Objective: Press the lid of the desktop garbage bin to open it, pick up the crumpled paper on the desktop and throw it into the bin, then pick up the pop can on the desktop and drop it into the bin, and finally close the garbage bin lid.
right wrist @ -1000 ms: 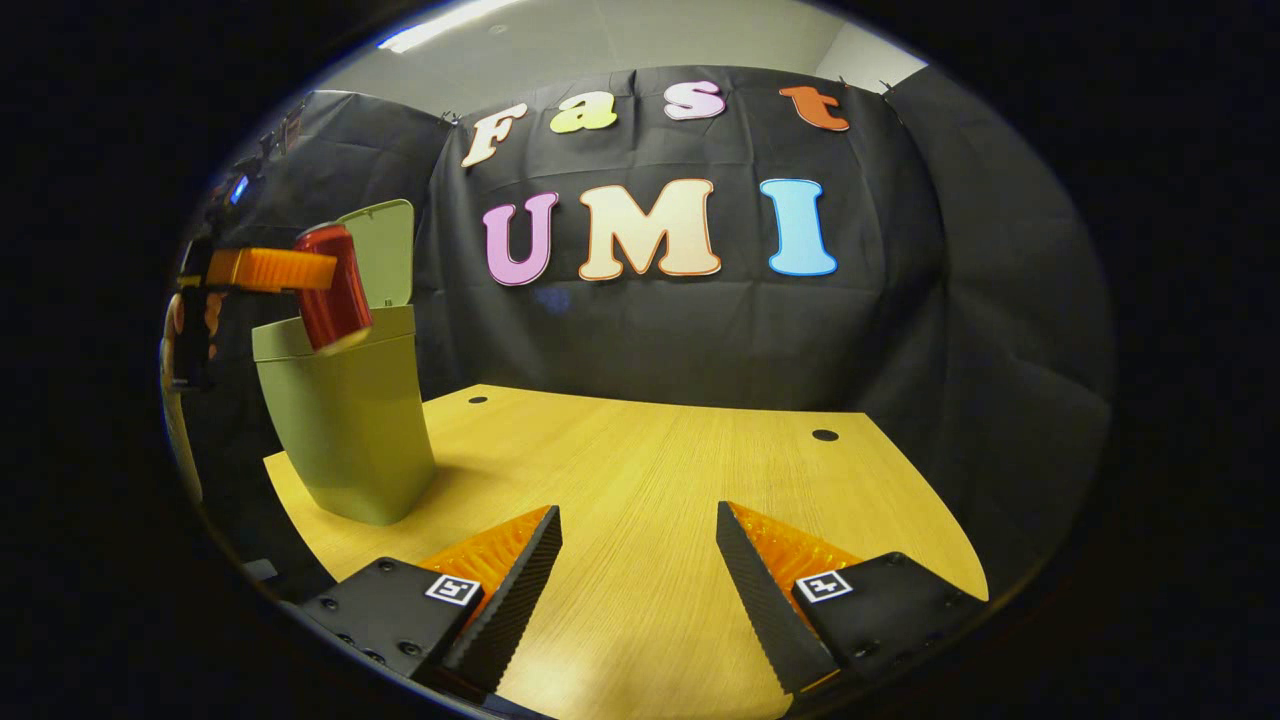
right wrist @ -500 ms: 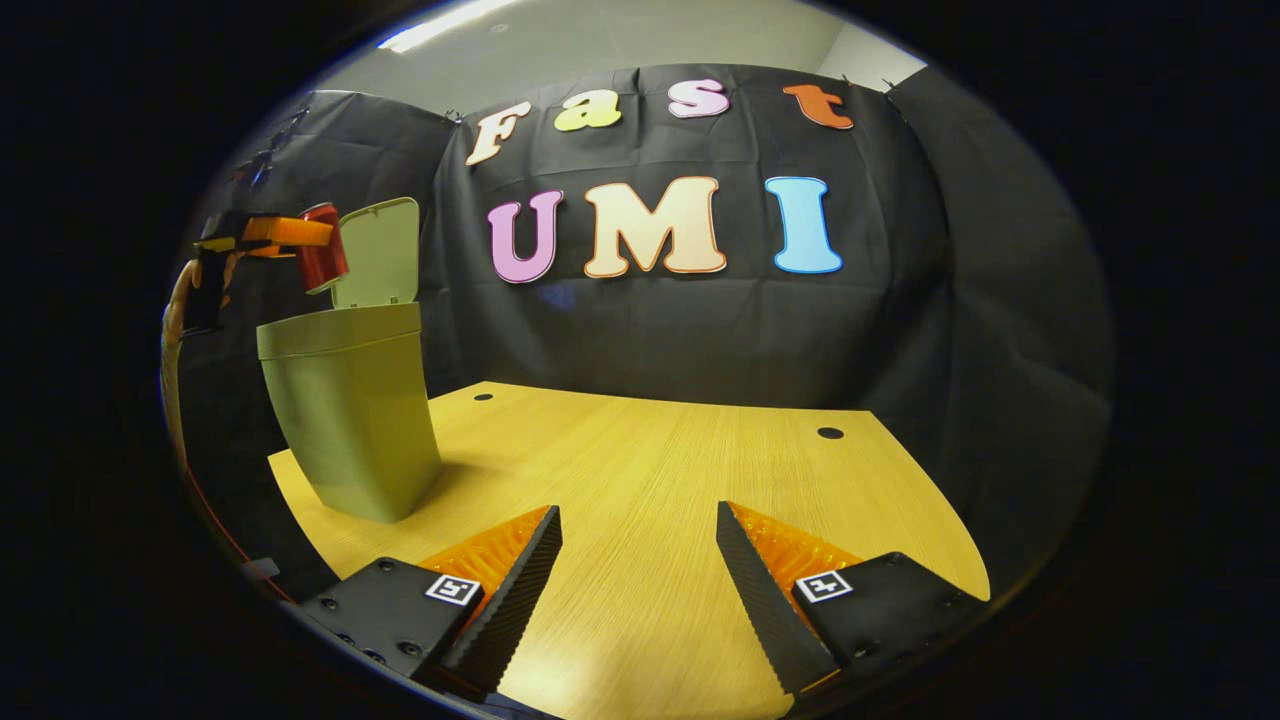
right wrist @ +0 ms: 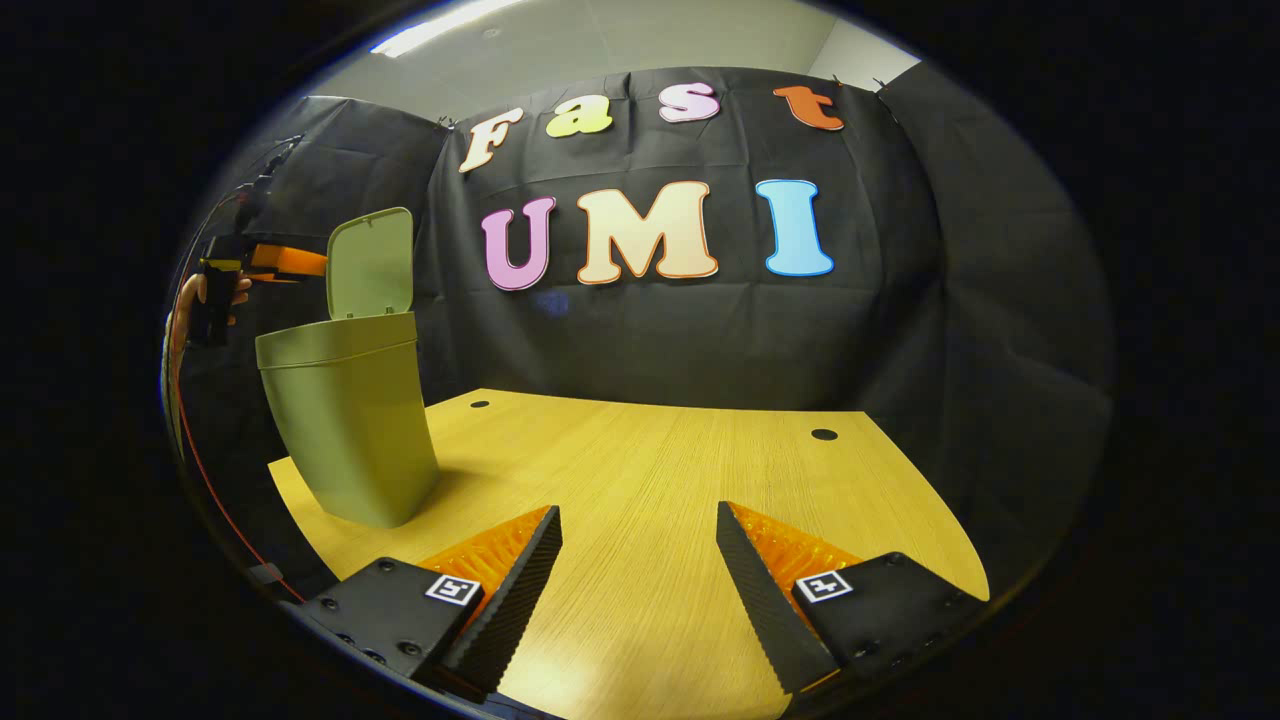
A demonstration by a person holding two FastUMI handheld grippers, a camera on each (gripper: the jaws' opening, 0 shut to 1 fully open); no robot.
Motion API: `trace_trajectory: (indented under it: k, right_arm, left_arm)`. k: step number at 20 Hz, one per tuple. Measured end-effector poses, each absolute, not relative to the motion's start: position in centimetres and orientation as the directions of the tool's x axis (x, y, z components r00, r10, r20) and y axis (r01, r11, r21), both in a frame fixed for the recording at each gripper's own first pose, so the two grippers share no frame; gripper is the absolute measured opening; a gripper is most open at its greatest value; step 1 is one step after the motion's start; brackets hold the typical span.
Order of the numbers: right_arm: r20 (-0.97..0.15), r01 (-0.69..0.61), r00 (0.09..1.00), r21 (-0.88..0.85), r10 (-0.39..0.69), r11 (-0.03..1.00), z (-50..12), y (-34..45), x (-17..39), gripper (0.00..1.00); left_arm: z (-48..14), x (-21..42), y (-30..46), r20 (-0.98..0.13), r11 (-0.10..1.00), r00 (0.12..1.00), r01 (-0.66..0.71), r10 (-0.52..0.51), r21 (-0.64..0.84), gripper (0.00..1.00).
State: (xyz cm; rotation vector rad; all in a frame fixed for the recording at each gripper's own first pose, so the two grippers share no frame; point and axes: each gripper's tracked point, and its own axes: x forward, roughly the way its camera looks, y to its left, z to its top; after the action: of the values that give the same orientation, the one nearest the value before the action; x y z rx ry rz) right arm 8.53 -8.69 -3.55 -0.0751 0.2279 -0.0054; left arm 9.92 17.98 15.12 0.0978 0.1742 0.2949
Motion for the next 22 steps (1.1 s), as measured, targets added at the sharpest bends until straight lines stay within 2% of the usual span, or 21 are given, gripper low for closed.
trace_trajectory:
  k: [9, 12, 17, 22]
  right_arm:
    - [-0.221, -0.025, 0.975, -0.07, 0.009, 0.997, -3.2, -8.1, 8.2, 0.98]
    - [-0.218, -0.035, 0.976, -0.063, 0.02, 0.997, -3.1, -7.8, 8.1, 0.98]
    - [-0.222, -0.035, 0.975, -0.062, 0.02, 0.997, -3.2, -7.8, 8.3, 0.98]
    - [-0.235, -0.054, 0.971, -0.074, 0.036, 0.996, -3.5, -7.2, 8.3, 0.98]
  left_arm:
    - [22.9, 11.8, 20.5, -0.068, 0.936, 0.935, -0.344, 0.349, 0.069, 0.91]
    - [24.0, 13.1, 21.6, -0.085, 0.927, 0.924, -0.37, 0.374, 0.051, 0.91]
    - [26.2, 16.1, 22.9, -0.099, 0.909, 0.905, -0.403, 0.413, 0.108, 0.91]
    - [25.1, 19.1, 24.6, -0.165, 0.885, 0.872, -0.438, 0.461, 0.157, 0.92]
